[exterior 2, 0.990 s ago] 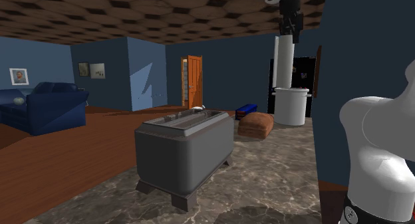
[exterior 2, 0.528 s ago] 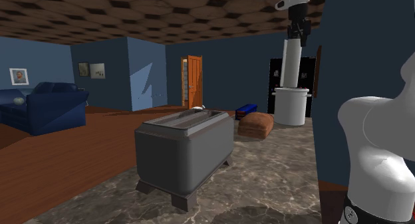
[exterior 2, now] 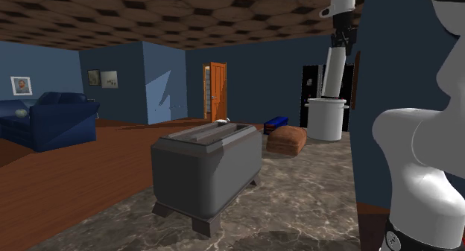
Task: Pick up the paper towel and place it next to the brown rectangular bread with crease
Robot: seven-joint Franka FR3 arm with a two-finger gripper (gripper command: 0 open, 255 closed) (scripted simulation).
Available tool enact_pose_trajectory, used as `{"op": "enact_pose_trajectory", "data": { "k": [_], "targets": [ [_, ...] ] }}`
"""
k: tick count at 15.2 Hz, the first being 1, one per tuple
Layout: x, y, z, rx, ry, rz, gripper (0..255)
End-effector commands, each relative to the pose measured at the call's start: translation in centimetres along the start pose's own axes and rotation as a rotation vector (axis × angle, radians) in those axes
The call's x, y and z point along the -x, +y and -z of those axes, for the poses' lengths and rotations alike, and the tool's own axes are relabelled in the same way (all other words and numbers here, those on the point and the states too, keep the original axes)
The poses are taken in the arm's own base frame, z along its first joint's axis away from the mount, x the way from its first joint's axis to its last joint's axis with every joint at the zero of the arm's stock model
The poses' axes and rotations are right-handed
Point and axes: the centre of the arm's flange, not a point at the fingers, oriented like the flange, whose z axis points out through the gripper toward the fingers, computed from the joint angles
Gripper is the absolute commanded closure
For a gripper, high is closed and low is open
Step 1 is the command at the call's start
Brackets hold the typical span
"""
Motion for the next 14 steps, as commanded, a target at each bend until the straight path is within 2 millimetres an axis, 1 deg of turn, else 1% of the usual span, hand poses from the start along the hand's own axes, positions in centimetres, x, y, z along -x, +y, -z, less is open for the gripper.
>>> {"op": "enact_pose_trajectory", "data": {
  "k": [1, 7, 14],
  "targets": [
    [2.0, 1.7, -0.3, 0.001, -0.002, 0.000, 255],
    [7.7, 6.7, -1.7, 0.001, -0.002, 0.000, 255],
    [7.1, 6.4, -5.3, 0.001, -0.002, 0.000, 255]
  ]
}}
